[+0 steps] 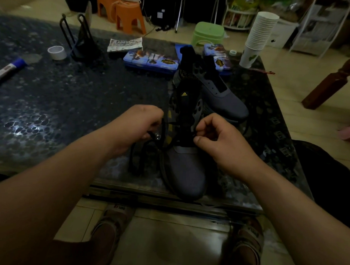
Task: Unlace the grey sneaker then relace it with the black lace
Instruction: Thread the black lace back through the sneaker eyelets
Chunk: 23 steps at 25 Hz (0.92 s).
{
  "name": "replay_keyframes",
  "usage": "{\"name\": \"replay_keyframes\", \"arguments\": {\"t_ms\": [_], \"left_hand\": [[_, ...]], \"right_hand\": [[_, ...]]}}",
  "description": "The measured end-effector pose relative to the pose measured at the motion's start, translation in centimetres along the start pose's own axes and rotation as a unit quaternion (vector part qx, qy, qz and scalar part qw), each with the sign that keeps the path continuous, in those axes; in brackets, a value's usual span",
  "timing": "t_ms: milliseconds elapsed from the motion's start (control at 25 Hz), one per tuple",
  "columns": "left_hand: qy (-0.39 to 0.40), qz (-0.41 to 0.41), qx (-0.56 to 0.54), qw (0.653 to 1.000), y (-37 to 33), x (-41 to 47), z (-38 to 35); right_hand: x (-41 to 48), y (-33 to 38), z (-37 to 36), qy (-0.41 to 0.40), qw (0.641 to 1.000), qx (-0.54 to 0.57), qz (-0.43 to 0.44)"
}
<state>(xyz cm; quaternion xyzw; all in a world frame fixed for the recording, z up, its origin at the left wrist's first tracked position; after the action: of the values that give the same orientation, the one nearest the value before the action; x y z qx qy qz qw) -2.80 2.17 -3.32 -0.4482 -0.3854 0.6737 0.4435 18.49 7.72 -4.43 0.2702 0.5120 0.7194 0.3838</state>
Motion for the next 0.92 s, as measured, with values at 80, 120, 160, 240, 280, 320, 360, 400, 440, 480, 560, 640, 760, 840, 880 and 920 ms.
{"name": "replay_keyframes", "arguments": {"t_ms": [80, 120, 160, 240, 280, 320, 360, 400, 440, 480, 560, 640, 760, 840, 880, 920], "left_hand": [[-0.012, 0.005, 0.031, 0.999, 0.2, 0.0, 0.3], [-0.016, 0.004, 0.041, 0.999, 0.3, 0.1, 0.6], [-0.022, 0.002, 0.049, 0.999, 0.4, 0.3, 0.8], [-0.028, 0.001, 0.052, 0.998, 0.5, 0.6, 1.0], [-0.024, 0.001, 0.054, 0.998, 0.7, 0.7, 1.1], [-0.023, 0.003, 0.058, 0.998, 0.9, 0.9, 1.2], [-0.032, 0.001, 0.068, 0.997, 0.9, 1.0, 1.3], [-0.057, -0.011, 0.093, 0.994, 0.9, 1.0, 1.5], [-0.105, -0.036, 0.136, 0.984, 0.7, 0.9, 1.9], [-0.177, -0.072, 0.176, 0.966, 0.3, 0.7, 2.4], [-0.316, -0.164, 0.168, 0.919, -1.0, -0.5, 3.0], [-0.334, -0.226, 0.083, 0.911, -2.4, -1.4, 2.2], [-0.202, -0.207, 0.057, 0.956, -2.2, -1.1, -0.9], [-0.111, -0.184, 0.101, 0.972, -0.7, -1.1, -2.6], [-0.093, -0.187, 0.133, 0.969, -0.1, -1.2, -2.9], [-0.094, -0.204, 0.155, 0.962, 0.2, -1.4, -2.9]], "right_hand": [[0.0, -0.1, 0.0, -0.004, 1.0, -0.002, 0.0], [0.0, 0.0, 0.1, -0.005, 1.0, -0.003, 0.002], [-0.1, 0.1, 0.1, -0.003, 1.0, -0.004, 0.005], [-0.2, 0.4, 0.0, 0.002, 1.0, -0.015, 0.013], [-0.3, 0.6, -0.1, 0.003, 0.999, -0.026, 0.022], [-0.4, 0.6, -0.3, -0.001, 0.998, -0.046, 0.034], [-0.3, 0.8, -0.5, -0.007, 0.997, -0.068, 0.045], [-0.3, 0.7, -0.7, -0.015, 0.995, -0.084, 0.053], [-0.2, 0.8, -0.8, -0.023, 0.995, -0.086, 0.055], [-0.2, 0.7, -0.8, -0.031, 0.995, -0.078, 0.05], [-0.1, 0.6, -0.4, -0.05, 0.998, -0.042, 0.014], [0.3, 0.6, 0.0, -0.082, 0.996, -0.013, -0.028], [2.5, 1.8, 0.9, -0.129, 0.985, -0.108, 0.034], [4.4, 3.2, 1.1, -0.122, 0.957, -0.229, 0.131], [5.3, 3.7, 1.1, -0.097, 0.946, -0.272, 0.144], [6.0, 4.0, 0.9, -0.067, 0.94, -0.306, 0.133]]}}
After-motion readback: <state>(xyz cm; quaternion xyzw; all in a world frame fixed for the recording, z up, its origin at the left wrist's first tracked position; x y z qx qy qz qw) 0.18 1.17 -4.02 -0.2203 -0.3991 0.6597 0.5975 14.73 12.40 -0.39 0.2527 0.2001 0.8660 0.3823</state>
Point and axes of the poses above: each hand's wrist, its own x-axis towards the middle knuckle, its own z-axis out of the back of the hand, y = z × x, the point moved 2 cm from there along x, towards the middle knuckle, and after that the axes turned 7 degrees about x, right-handed, at the moved point
